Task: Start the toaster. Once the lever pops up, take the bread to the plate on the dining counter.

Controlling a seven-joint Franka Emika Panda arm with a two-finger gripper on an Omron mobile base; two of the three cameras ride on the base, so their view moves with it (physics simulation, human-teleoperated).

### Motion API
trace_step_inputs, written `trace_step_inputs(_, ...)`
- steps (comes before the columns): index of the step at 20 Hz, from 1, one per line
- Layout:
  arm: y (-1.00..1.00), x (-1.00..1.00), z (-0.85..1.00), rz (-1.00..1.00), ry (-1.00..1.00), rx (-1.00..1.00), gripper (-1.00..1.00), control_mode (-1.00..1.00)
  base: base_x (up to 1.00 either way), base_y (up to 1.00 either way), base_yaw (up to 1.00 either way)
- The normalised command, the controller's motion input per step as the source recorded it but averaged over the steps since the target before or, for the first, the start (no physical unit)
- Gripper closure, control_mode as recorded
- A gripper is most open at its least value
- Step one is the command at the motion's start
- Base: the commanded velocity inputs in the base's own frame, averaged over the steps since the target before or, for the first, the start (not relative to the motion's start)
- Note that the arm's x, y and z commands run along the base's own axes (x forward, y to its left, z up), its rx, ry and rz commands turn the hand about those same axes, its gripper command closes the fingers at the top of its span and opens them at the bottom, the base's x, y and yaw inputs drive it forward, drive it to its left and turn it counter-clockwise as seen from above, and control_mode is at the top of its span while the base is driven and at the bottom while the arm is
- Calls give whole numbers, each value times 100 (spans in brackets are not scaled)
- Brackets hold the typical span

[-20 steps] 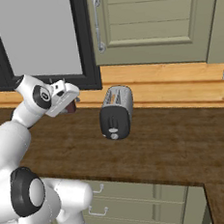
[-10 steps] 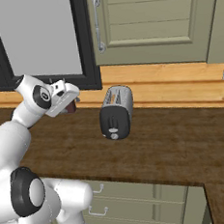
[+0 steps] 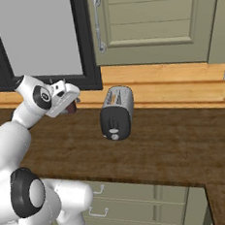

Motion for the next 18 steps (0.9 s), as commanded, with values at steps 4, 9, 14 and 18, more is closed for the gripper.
trace_step_inputs(4,0,0,0,0,0,0,-100,-100,0,0,0)
trace_step_inputs(9,0,0,0,0,0,0,-100,-100,0,0,0)
trace_step_inputs(14,0,0,0,0,0,0,-100,-100,0,0,0)
trace_step_inputs(18,0,0,0,0,0,0,-100,-100,0,0,0)
